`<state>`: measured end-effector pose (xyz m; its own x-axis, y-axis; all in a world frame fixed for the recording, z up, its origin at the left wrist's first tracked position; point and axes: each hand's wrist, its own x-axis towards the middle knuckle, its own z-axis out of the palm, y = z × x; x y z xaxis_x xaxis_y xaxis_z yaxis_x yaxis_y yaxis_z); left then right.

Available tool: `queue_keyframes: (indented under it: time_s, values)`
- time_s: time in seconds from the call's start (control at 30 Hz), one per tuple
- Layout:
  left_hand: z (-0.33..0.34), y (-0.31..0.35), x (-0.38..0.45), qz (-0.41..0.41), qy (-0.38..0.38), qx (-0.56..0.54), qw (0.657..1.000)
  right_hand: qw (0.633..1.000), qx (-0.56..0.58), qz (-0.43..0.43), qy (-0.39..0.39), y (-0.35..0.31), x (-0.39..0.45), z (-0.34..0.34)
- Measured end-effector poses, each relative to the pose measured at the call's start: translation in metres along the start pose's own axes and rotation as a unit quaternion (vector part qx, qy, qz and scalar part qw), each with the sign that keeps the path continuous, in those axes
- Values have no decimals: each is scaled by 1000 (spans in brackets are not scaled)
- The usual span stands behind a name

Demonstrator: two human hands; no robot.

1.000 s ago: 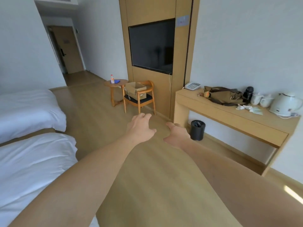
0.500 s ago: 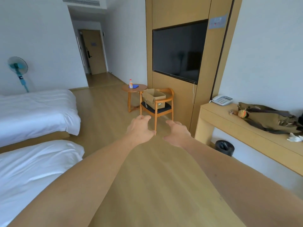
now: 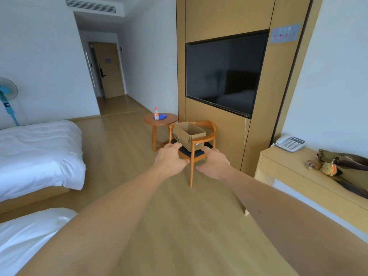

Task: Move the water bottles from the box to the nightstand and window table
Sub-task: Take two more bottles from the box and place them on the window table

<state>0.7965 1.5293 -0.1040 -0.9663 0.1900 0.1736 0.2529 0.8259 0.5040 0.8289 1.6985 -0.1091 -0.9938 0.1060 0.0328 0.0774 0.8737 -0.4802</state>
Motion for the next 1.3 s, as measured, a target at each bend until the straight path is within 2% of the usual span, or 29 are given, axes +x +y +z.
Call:
queue_keyframes:
  time_s: [0.2,0.4,0.73,0.97,1.3]
  values:
    - [29,-39,107,7,2,5,1000,1000,10,-12,0,1,122,26]
    - [51,-68,243,21,2,7,1000,1000,16,-23,-9,8,278,53]
    - [58,-105,481,-28,-9,19,999,998,34,-49,-25,12,524,60]
    - [91,-150,610,-7,-48,36,998,998,28,-15,-48,29,648,93]
    - [116,-224,843,54,-98,36,993,997,22,75,-22,17,854,126]
